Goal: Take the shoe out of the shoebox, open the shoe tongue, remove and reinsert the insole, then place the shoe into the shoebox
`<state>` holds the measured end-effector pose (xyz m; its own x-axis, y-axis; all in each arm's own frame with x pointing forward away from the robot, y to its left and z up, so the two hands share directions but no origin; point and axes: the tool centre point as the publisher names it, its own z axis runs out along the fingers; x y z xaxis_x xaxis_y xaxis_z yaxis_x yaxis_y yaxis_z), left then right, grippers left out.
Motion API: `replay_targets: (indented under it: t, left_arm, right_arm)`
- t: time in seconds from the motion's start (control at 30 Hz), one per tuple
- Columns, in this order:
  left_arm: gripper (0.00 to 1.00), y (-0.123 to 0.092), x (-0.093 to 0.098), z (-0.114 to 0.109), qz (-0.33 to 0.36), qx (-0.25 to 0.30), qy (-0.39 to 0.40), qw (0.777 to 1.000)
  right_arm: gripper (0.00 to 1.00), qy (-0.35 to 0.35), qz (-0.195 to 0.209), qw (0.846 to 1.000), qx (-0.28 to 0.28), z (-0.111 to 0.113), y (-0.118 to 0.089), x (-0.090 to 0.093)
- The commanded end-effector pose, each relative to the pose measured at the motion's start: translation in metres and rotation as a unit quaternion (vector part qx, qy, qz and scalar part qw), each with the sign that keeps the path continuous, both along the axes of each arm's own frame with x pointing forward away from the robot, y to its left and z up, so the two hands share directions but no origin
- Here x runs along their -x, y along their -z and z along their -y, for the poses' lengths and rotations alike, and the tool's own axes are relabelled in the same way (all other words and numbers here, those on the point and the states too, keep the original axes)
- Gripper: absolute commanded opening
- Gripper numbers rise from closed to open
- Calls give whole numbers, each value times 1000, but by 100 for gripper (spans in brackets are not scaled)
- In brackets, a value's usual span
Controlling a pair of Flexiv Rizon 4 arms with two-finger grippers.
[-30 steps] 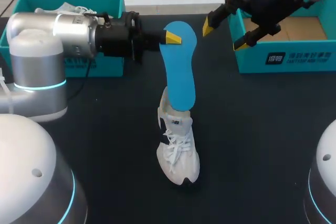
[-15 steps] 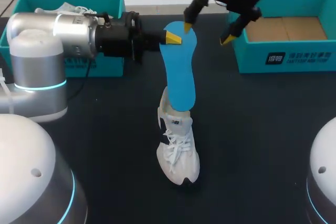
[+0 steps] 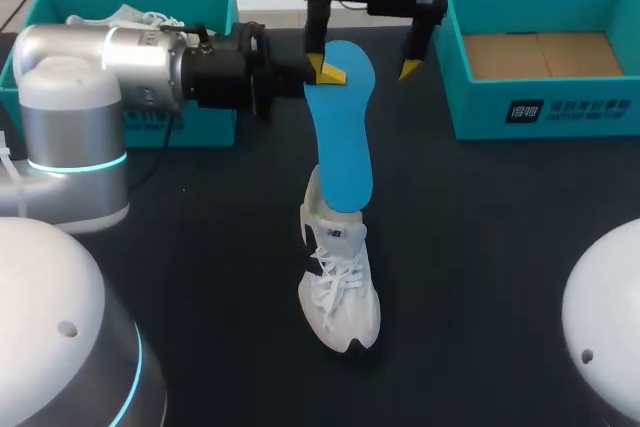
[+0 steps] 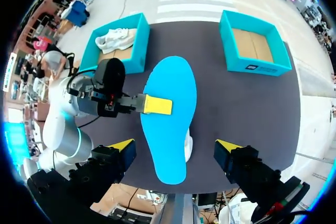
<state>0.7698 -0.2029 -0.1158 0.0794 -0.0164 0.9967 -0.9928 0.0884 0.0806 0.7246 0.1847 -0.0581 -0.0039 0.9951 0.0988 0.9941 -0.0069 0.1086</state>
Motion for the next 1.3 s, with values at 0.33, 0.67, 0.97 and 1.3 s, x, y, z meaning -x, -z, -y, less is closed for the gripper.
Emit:
replay_targets:
  t: [0.33,0.67,0.97,1.3]
  left_arm:
    - [0,0,1,0,0,-1,0,1000]
    - [0,0,1,0,0,-1,0,1000]
    - [0,0,1,0,0,-1,0,1000]
    - [0,0,1,0,0,-1,0,1000]
  right_arm:
    - [100,-8,2,996,85,-3,-5,-2]
    - [100,-18,4,997,79,-5,-5,-3]
    - [100,-18,4,997,79,-5,-5,-3]
    - [100,-39,33,998,33,5,-5,5]
